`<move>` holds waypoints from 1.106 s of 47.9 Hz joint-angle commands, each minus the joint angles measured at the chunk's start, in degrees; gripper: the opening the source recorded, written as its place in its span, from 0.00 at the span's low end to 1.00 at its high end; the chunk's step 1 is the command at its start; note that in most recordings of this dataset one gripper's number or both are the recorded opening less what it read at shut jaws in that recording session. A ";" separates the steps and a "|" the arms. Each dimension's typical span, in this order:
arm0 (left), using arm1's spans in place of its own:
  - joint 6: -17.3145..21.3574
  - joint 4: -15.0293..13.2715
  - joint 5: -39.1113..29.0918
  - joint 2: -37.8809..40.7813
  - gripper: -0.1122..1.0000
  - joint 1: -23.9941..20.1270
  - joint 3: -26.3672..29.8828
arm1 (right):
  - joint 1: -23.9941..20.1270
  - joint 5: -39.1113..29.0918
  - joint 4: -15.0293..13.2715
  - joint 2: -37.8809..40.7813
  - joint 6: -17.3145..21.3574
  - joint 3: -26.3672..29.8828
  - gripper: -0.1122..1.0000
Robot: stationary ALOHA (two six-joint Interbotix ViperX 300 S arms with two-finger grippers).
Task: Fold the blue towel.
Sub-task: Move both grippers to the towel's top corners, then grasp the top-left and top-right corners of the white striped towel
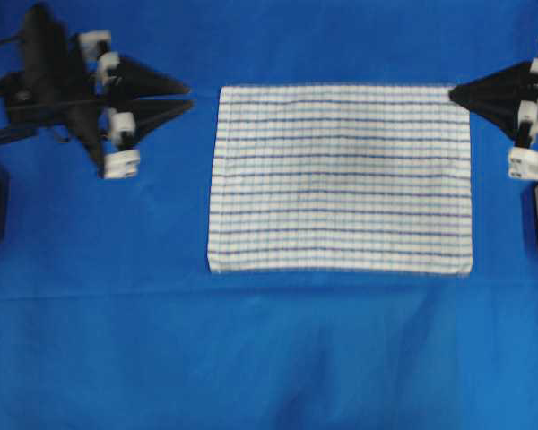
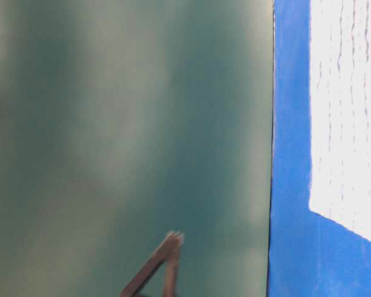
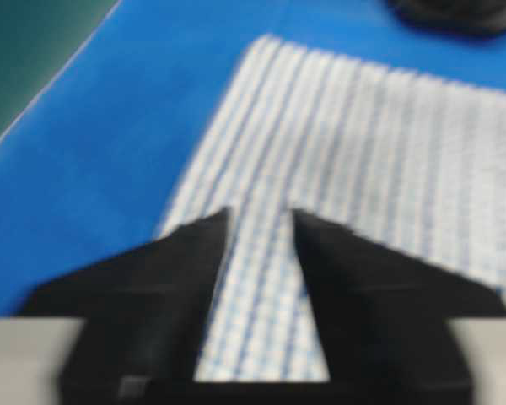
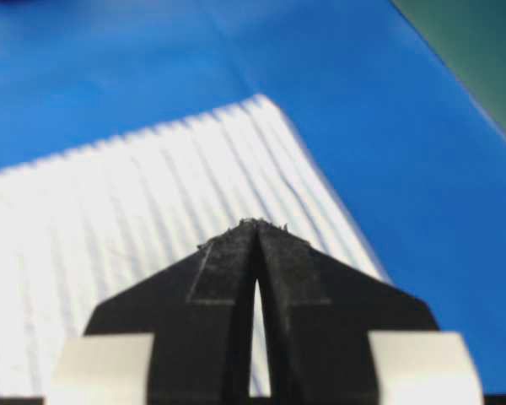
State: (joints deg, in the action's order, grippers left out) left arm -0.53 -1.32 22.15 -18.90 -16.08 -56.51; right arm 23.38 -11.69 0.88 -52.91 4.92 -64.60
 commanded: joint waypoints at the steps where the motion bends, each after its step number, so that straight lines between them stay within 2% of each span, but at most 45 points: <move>1: 0.09 -0.09 -0.26 3.16 0.49 -1.93 2.64 | 3.69 -3.08 0.00 1.67 0.09 0.53 0.17; 3: 0.09 -0.09 -0.79 4.92 0.62 -2.72 3.25 | 6.15 -4.66 0.00 2.81 0.09 0.18 0.27; 7: 0.18 -0.09 -2.46 8.44 0.83 -4.57 5.19 | 10.20 -5.63 -0.35 5.36 0.09 -0.88 0.48; 9: 0.18 -0.09 -3.25 9.93 0.89 -5.27 6.15 | 12.30 -5.63 -0.44 6.94 0.09 -1.23 0.58; 12: 0.35 -0.09 -4.22 12.22 0.94 -6.15 7.47 | 15.12 -5.36 -0.79 9.49 0.09 -1.76 0.64; 15: 0.44 -0.09 -4.48 14.59 0.93 -6.94 8.53 | 17.84 -4.57 -1.49 12.92 0.09 -2.11 0.65; 21: 0.79 0.00 -4.48 19.34 0.92 -8.44 10.37 | 20.39 -2.55 -2.99 18.63 0.09 -2.02 0.63; 40: 1.05 -0.09 -4.31 32.17 0.92 -11.95 15.47 | 24.70 9.67 -5.10 35.68 -0.18 -1.58 0.63; 53: 1.23 0.00 -4.83 36.21 0.90 -12.48 17.75 | 25.84 14.24 -5.89 42.01 -0.62 -1.49 0.62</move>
State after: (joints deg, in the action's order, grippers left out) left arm 0.79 -1.23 17.84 17.58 -28.21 -39.55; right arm 49.04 1.58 -4.83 -11.16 4.57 -66.88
